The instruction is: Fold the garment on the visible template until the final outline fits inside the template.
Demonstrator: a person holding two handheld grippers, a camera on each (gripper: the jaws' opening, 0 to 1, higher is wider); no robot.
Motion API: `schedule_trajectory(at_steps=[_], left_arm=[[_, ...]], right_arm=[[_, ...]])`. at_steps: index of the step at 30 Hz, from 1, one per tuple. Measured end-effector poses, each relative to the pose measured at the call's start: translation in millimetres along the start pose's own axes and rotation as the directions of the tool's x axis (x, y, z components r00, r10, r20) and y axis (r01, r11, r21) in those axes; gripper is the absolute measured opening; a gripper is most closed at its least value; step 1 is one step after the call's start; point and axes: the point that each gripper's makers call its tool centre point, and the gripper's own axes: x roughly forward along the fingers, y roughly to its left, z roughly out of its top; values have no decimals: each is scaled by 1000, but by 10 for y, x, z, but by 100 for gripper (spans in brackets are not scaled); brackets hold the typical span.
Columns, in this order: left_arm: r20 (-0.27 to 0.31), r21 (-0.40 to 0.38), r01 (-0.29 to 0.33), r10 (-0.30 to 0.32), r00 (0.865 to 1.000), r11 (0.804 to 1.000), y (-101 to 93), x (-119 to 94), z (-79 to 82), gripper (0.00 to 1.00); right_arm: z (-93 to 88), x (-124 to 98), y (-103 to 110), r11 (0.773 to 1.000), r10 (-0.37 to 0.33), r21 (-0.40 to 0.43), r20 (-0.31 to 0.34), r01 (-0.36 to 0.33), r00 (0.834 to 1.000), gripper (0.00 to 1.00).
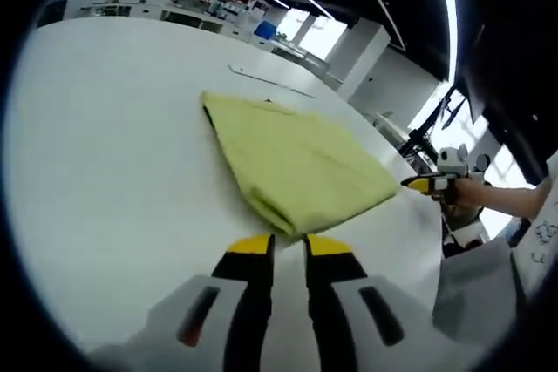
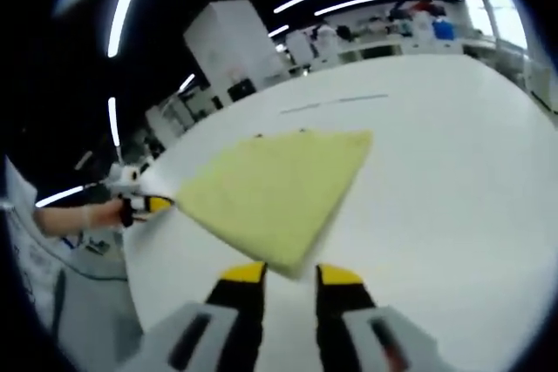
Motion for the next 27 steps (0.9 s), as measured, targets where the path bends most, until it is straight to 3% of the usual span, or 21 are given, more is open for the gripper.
schedule_trajectory(at_steps=[3,11,27], left_arm=[[8,-15,-3,3,1000,1000,0,9,6,5],[17,-31,6,-6,1000,1000,-11,15,2,2],[21,-38,12,-11,1000,999,0,16,7,0]], right_arm=[[-43,11,17,1000,9,-4,-12,-9,1000,10],[-107,22,0,1000,17,-10,-30,-17,999,7],[-36,154,-44,1000,-2,-5,13,3,1000,1]])
